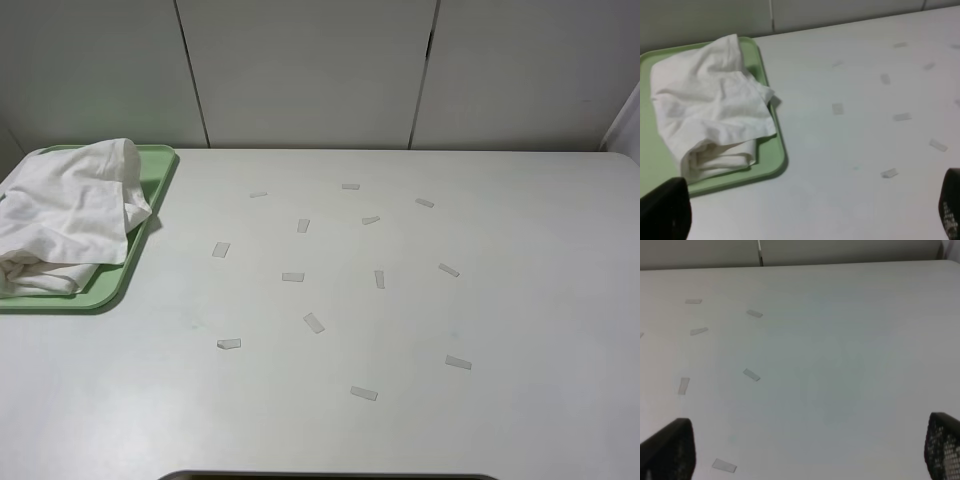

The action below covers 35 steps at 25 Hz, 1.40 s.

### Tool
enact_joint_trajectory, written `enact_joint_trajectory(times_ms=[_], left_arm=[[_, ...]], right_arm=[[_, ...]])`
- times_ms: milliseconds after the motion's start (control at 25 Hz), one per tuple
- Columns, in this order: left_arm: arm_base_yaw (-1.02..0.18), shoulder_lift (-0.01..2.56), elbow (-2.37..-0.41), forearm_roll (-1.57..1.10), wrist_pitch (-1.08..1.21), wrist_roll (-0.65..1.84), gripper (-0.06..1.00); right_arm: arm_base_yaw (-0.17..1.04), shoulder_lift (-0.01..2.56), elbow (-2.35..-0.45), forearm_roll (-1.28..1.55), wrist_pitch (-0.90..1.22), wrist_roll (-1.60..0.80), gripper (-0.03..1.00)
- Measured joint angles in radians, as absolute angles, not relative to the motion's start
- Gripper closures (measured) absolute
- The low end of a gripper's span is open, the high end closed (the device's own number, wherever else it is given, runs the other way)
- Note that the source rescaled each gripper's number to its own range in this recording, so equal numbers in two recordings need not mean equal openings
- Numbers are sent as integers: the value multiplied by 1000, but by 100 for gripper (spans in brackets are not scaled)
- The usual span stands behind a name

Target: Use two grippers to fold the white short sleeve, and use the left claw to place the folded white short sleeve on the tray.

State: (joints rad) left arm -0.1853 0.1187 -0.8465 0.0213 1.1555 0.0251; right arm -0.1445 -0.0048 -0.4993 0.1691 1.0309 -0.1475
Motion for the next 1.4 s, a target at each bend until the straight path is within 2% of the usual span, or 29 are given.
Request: enact_joint_trajectory(times_ms=[160, 560, 880, 1400], left_arm=[[-185, -1, -780, -5, 1155, 27, -6], [-185, -8, -722, 0, 1158, 27, -6], [-185, -8, -499, 0, 1080, 27, -6], [-185, -8, -485, 0, 1061, 27, -6]], right_arm=[[-144, -5, -499, 169, 1031, -148, -3], [-144, -5, -499, 169, 1031, -148, -3], [-144, -5, -499, 169, 1031, -148, -3], [-144, -5, -499, 170, 1031, -148, -3]])
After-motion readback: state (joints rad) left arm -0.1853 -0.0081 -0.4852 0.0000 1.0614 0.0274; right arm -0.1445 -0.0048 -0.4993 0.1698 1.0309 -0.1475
